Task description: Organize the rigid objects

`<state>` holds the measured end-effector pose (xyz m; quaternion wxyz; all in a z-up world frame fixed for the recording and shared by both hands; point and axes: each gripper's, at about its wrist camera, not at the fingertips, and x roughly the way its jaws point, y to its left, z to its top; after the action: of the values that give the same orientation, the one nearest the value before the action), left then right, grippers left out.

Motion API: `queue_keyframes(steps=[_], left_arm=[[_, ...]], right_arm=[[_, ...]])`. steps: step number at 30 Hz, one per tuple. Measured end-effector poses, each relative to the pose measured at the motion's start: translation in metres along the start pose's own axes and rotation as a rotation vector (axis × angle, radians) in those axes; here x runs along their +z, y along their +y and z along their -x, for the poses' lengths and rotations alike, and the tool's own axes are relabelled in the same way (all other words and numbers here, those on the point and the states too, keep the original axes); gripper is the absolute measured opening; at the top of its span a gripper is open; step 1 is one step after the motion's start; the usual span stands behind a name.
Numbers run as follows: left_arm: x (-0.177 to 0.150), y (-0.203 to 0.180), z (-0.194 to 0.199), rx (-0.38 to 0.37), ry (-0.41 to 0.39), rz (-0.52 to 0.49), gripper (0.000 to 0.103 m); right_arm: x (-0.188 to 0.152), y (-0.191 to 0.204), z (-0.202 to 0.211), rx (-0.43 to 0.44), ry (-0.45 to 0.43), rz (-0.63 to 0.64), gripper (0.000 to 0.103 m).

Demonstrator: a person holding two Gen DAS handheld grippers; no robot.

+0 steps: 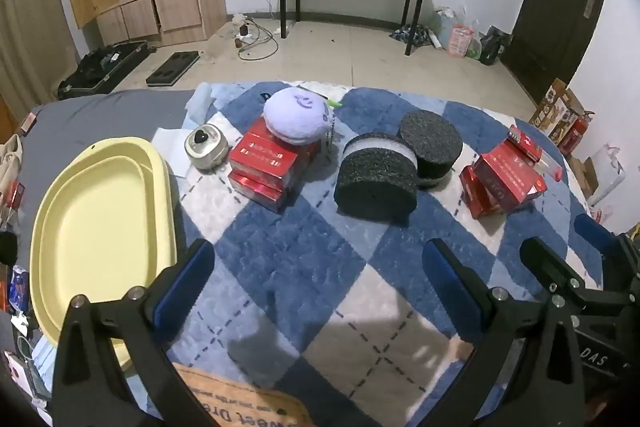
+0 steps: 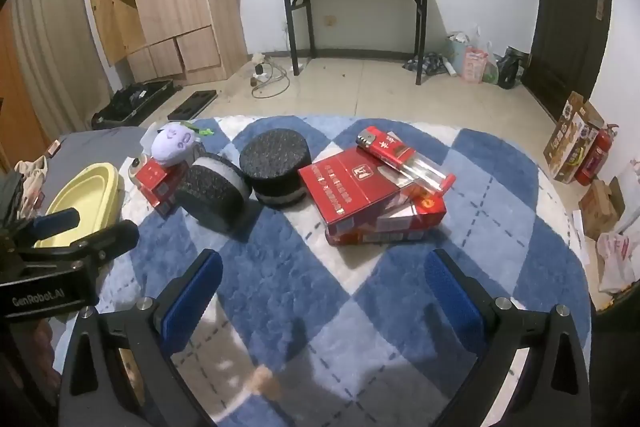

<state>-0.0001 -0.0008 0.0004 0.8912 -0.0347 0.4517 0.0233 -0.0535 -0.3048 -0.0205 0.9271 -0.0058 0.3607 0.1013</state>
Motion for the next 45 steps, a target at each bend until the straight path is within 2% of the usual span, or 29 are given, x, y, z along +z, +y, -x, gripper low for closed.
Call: queue_keyframes(steps=[7,10,15,45], left_arm=[[0.004,0.000,-0.006,-0.030,0.048,0.030,0.103],[-0.006,0.002,-0.012,-0.015,0.040,0.034,0.103],[-0.011,0.006,-0.013,-0.031,0.047,0.044,0.103],[-0.012,0.002,-0.010,-0.028,0.047,0.032,0.103]], right_arm=[[0.000,-0.002,0.000,0.005,-0.001,0.004,0.103],[-0.001,-0.004,0.003,0.010,-0.003,-0.010,0.103],[0.002,0.001,-0.001,0.005,-0.005,-0.009,0.103],[0.001,0.000,-0.004,0.021,-0.001,0.020,0.103]])
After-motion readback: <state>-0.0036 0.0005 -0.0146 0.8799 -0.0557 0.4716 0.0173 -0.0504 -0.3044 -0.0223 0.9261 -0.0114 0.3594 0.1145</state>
